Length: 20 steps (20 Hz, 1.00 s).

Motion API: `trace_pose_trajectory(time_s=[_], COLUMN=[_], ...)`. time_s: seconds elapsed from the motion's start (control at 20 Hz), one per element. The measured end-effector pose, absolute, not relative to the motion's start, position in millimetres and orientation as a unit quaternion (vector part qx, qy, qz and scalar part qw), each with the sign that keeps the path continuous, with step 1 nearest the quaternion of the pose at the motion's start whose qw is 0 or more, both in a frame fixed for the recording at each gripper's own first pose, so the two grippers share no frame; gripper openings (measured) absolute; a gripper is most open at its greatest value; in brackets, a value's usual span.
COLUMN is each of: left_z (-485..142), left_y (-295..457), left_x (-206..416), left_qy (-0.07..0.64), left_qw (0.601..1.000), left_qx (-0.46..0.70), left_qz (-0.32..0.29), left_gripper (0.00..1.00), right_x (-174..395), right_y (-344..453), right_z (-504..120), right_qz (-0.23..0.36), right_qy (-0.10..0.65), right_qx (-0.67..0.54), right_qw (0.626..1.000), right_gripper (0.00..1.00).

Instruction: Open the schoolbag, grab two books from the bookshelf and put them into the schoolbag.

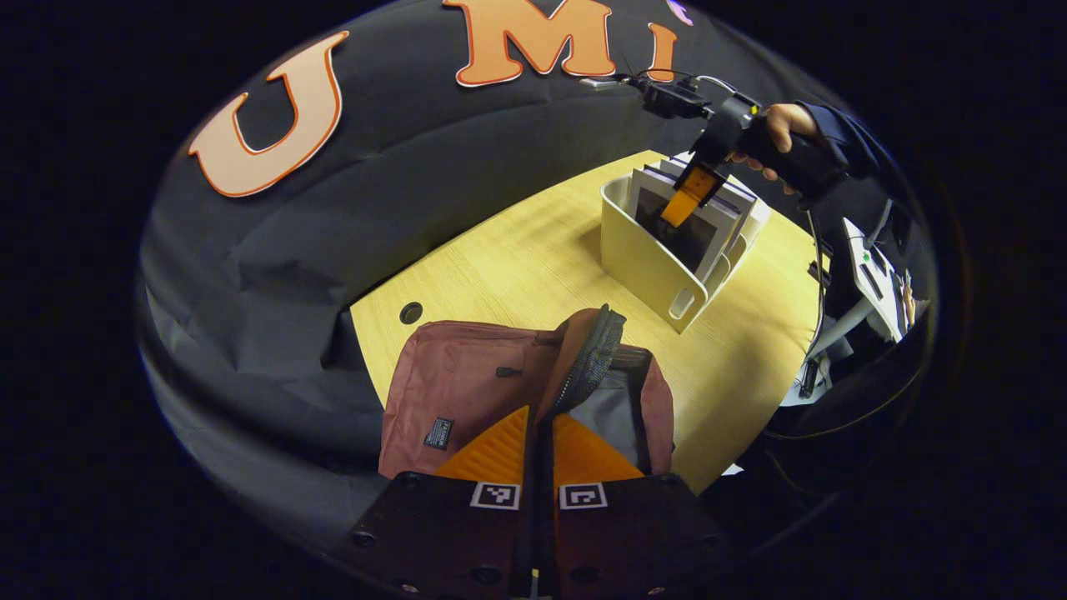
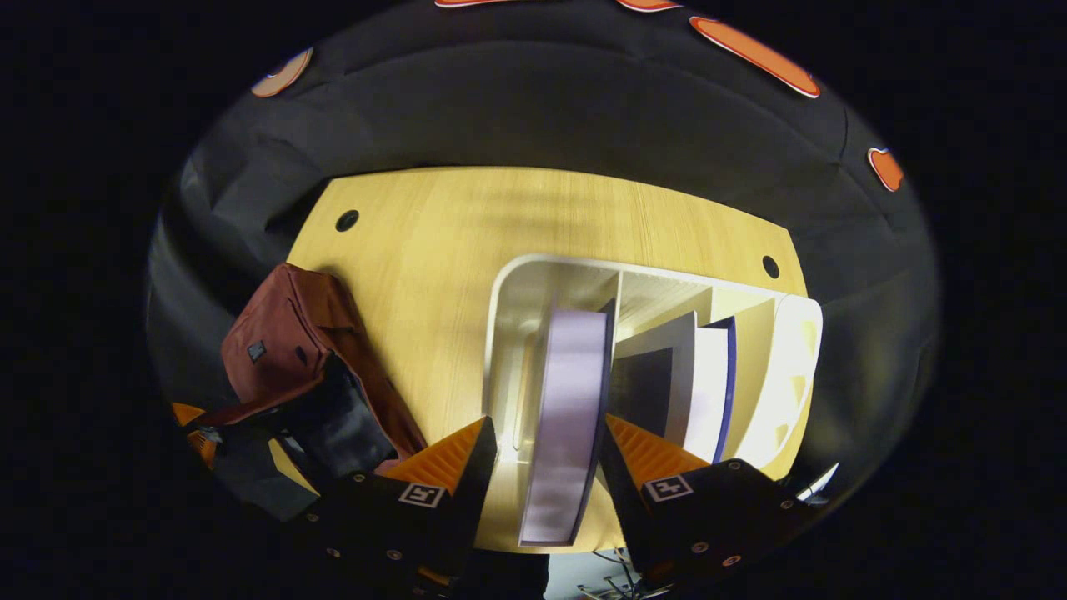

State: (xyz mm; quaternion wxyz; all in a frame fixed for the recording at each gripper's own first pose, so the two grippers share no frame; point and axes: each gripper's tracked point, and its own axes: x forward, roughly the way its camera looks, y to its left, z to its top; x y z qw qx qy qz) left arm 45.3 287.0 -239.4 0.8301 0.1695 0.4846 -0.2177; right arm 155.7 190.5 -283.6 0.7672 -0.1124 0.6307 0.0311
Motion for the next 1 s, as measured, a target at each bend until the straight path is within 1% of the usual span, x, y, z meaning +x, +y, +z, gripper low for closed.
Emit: trace_pose_trajectory(time_s=[0.05,0.1,0.15,0.2,0.25,0.3,0.35,0.4,0.45,0.5,0.55,0.6,0.65,0.85,1.0], left_z=[-240,-241,-242,-243,-243,-242,-242,-241,-243,-244,-245,-247,-249,-249,-251], left_y=[287,287,287,287,288,288,291,289,290,289,288,288,289,288,288], left_x=[45,45,44,44,44,44,43,43,44,43,44,42,40,38,34], left_qy=[0.484,0.483,0.484,0.483,0.483,0.482,0.483,0.483,0.483,0.484,0.483,0.483,0.483,0.483,0.483], left_qw=[0.831,0.831,0.831,0.832,0.832,0.833,0.833,0.833,0.833,0.833,0.834,0.834,0.834,0.833,0.832], left_qx=[0.167,0.166,0.164,0.164,0.163,0.162,0.160,0.158,0.156,0.154,0.152,0.150,0.148,0.147,0.146], left_qz=[-0.218,-0.220,-0.220,-0.220,-0.219,-0.219,-0.218,-0.219,-0.220,-0.221,-0.221,-0.222,-0.223,-0.228,-0.231], left_gripper=[0.03,0.04,0.03,0.03,0.03,0.03,0.03,0.03,0.04,0.03,0.03,0.03,0.03,0.03,0.03], right_x=[155,156,156,154,152,150,148,147,143,143,141,138,137,129,118], right_y=[191,189,187,183,186,186,189,192,194,194,192,192,193,176,174], right_z=[-287,-289,-294,-298,-300,-303,-305,-304,-302,-298,-293,-284,-275,-228,-193], right_qz=[0.027,0.020,0.016,0.009,0.009,0.008,0.012,0.013,0.013,0.013,0.011,0.016,0.017,0.008,0.006], right_qy=[0.639,0.645,0.651,0.660,0.669,0.674,0.678,0.682,0.689,0.690,0.692,0.694,0.694,0.679,0.670], right_qx=[-0.108,-0.107,-0.110,-0.115,-0.116,-0.117,-0.115,-0.111,-0.107,-0.107,-0.107,-0.103,-0.095,-0.096,-0.072], right_qw=[0.761,0.756,0.751,0.742,0.734,0.729,0.726,0.723,0.717,0.716,0.714,0.712,0.713,0.728,0.739], right_gripper=[0.56,0.62,0.57,0.53,0.58,0.49,0.49,0.55,0.43,0.41,0.31,0.31,0.39,0.39,0.39])
